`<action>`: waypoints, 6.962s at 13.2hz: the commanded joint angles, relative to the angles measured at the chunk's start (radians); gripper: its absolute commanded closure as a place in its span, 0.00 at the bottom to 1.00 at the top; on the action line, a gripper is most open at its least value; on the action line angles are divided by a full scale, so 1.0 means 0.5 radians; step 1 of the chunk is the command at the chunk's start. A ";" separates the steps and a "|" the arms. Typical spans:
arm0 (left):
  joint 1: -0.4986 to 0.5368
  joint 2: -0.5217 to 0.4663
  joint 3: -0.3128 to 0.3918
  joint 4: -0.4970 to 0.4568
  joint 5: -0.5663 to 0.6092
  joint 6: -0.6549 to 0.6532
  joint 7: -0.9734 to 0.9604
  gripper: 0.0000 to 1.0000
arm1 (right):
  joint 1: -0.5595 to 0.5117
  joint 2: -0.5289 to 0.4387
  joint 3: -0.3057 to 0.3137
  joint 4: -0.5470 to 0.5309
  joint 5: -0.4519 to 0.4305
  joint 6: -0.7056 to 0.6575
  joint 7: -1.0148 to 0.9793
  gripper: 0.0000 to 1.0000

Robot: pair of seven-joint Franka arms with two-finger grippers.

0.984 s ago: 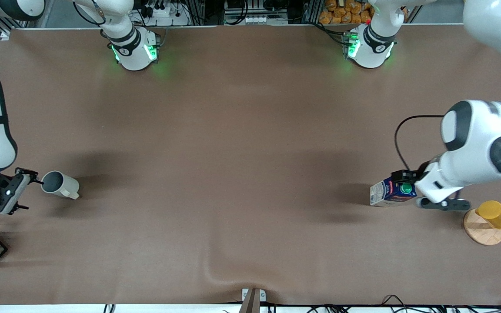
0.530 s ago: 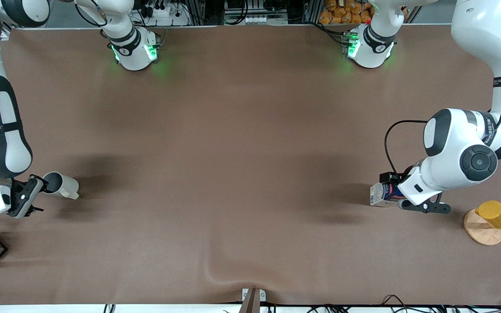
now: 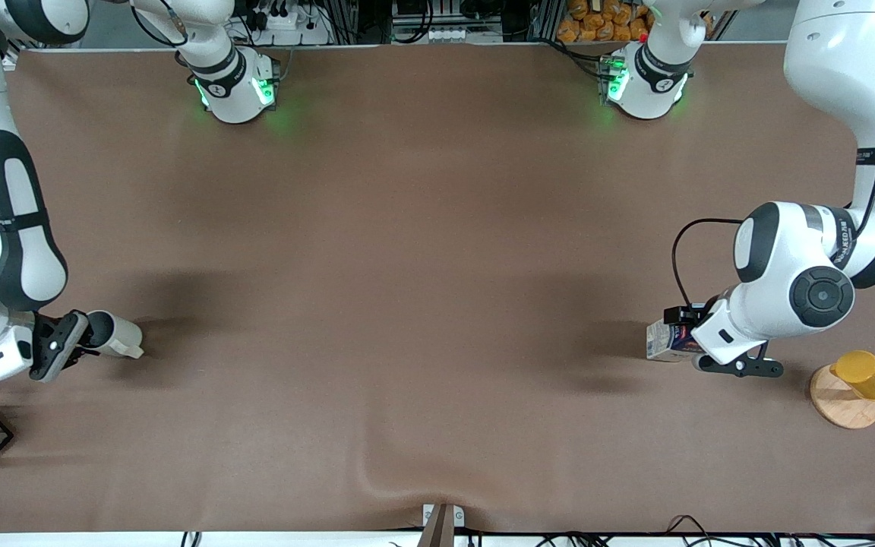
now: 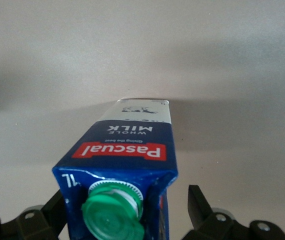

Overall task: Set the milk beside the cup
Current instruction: 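Grasp the milk carton with the left gripper while the right gripper grasps the mug, then carry the white mug with the right gripper to the table center, then open the right gripper and withdraw it while the left gripper lifts the milk, then carry the milk carton with the left gripper toward the white mug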

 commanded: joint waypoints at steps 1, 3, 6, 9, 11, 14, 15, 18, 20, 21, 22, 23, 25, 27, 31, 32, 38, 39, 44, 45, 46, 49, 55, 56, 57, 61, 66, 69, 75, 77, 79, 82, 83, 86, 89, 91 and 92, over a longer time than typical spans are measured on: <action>0.003 0.047 -0.001 0.037 0.055 0.061 -0.050 0.20 | 0.071 -0.123 0.025 -0.036 0.028 -0.118 0.262 1.00; 0.003 0.041 -0.001 0.037 0.055 0.065 -0.050 0.33 | 0.135 -0.151 0.129 -0.006 0.028 -0.133 0.541 1.00; 0.006 0.007 -0.001 0.037 0.055 0.041 -0.050 0.43 | 0.169 -0.175 0.426 0.004 -0.006 -0.131 1.224 1.00; 0.000 -0.091 -0.010 0.040 0.055 -0.091 -0.050 0.59 | 0.380 -0.166 0.507 0.049 -0.027 -0.115 1.676 1.00; 0.000 -0.113 -0.013 0.050 0.049 -0.140 -0.053 0.65 | 0.607 -0.163 0.504 0.065 -0.049 -0.097 2.093 1.00; 0.000 -0.189 -0.016 0.050 0.031 -0.226 -0.059 0.65 | 0.828 -0.148 0.507 0.108 -0.272 -0.075 2.948 1.00; 0.000 -0.229 -0.016 0.053 0.031 -0.272 -0.065 0.65 | 0.899 -0.126 0.507 0.120 -0.334 -0.075 3.203 1.00; 0.003 -0.278 -0.016 0.053 0.028 -0.331 -0.062 0.65 | 1.095 -0.034 0.504 0.240 -0.356 -0.075 3.765 1.00; 0.000 -0.324 -0.019 0.056 0.028 -0.419 -0.059 0.65 | 1.212 0.003 0.504 0.274 -0.429 -0.072 4.280 1.00; 0.006 -0.340 -0.022 0.056 0.025 -0.435 -0.059 0.65 | 1.279 0.021 0.501 0.283 -0.463 -0.069 4.498 1.00; 0.003 -0.340 -0.025 0.056 0.018 -0.450 -0.062 0.65 | 1.362 0.042 0.498 0.286 -0.490 -0.014 4.755 1.00; 0.006 -0.334 -0.028 0.077 0.012 -0.450 -0.065 0.65 | 1.433 0.094 0.498 0.286 -0.573 0.083 5.037 1.00; 0.006 -0.334 -0.025 0.077 -0.015 -0.450 -0.114 0.65 | 1.559 0.226 0.498 0.295 -0.873 0.258 5.578 1.00; 0.000 -0.334 -0.028 0.080 -0.015 -0.454 -0.139 0.65 | 1.605 0.315 0.498 0.295 -1.091 0.336 5.837 1.00; 0.012 -0.334 -0.028 0.080 -0.012 -0.454 -0.133 0.65 | 1.608 0.313 0.507 0.307 -1.095 0.311 5.957 0.01; 0.012 -0.334 -0.028 0.083 -0.012 -0.454 -0.127 0.65 | 1.608 0.304 0.510 0.317 -1.092 0.296 5.966 0.00; 0.021 -0.334 -0.025 0.090 -0.012 -0.454 -0.115 0.64 | 1.425 0.264 0.816 0.648 -1.086 -0.225 5.948 0.00; 0.018 -0.334 -0.025 0.090 -0.012 -0.454 -0.114 0.64 | 1.363 0.248 0.874 0.651 -1.086 -0.253 5.942 0.00; 0.003 -0.334 -0.028 0.093 -0.015 -0.454 -0.142 0.63 | 0.922 0.141 1.151 0.633 -1.092 -0.568 5.462 0.00; -0.003 -0.334 -0.031 0.093 -0.018 -0.454 -0.154 0.63 | 0.851 0.138 1.166 0.633 -1.092 -0.633 5.357 0.00; -0.007 -0.337 -0.043 0.093 -0.027 -0.454 -0.197 0.62 | 0.793 0.129 1.166 0.630 -1.092 -0.707 5.213 0.00; 0.003 -0.383 -0.145 0.093 -0.037 -0.508 -0.313 0.61 | 0.670 0.070 1.160 0.602 -1.083 -0.897 4.832 0.00; 0.000 -0.509 -0.481 0.093 -0.132 -0.640 -0.681 0.60 | 0.449 -0.227 1.148 0.314 -1.019 -0.959 4.384 0.00; 0.000 -0.509 -0.561 0.093 -0.132 -0.656 -0.776 0.60 | 0.421 -0.282 1.121 0.286 -0.933 -0.974 4.268 0.00; -0.006 -0.503 -0.650 0.093 -0.129 -0.656 -0.868 0.60 | 0.421 -0.352 1.035 0.250 -0.844 -0.980 4.130 0.00; -0.175 -0.291 -0.823 0.193 -0.132 -0.625 -1.056 0.60 | 0.430 -0.613 0.729 0.090 -0.549 -0.992 3.655 0.00; -0.527 -0.046 -0.817 0.289 -0.123 -0.485 -1.292 0.60 | 0.494 -0.880 0.192 0.062 -0.151 -1.189 3.053 0.00; -0.815 0.157 -0.679 0.454 -0.004 -0.414 -1.452 0.60 | 0.587 -1.015 -0.085 0.071 -0.070 -1.287 2.767 0.00; -1.013 0.274 -0.455 0.528 -0.058 -0.187 -1.673 0.58 | 0.651 -1.224 -0.186 0.126 -0.073 -1.477 2.776 0.00; -1.010 0.289 -0.455 0.534 -0.058 -0.178 -1.679 0.58 | 0.718 -1.249 -0.278 0.185 -0.077 -1.566 2.773 0.00; -1.016 0.353 -0.452 0.592 -0.058 -0.174 -1.697 0.58 | 0.716 -1.322 -0.288 0.179 -0.098 -1.594 2.761 0.00; -1.034 0.360 -0.452 0.608 -0.061 -0.174 -1.716 0.58 | 0.669 -1.344 -0.272 0.176 -0.098 -1.591 2.724 0.00; -1.043 0.360 -0.448 0.611 -0.058 -0.162 -1.719 0.58 | 0.675 -1.344 -0.269 0.179 -0.098 -1.588 2.721 0.00; -1.065 0.378 -0.430 0.608 -0.058 -0.153 -1.722 0.57 | 0.685 -1.341 -0.282 0.185 -0.098 -1.536 2.617 0.00; -1.083 0.393 -0.418 0.611 -0.058 -0.147 -1.737 0.57 | 0.682 -1.341 -0.279 0.197 -0.074 -1.533 2.626 0.00; -1.083 0.399 -0.399 0.611 -0.058 -0.144 -1.777 0.56 | 0.676 -1.344 -0.279 0.188 -0.073 -1.542 2.626 0.00; -1.083 0.399 -0.396 0.611 -0.058 -0.144 -1.780 0.54 | 0.676 -1.338 -0.282 0.185 -0.073 -1.545 2.629 0.00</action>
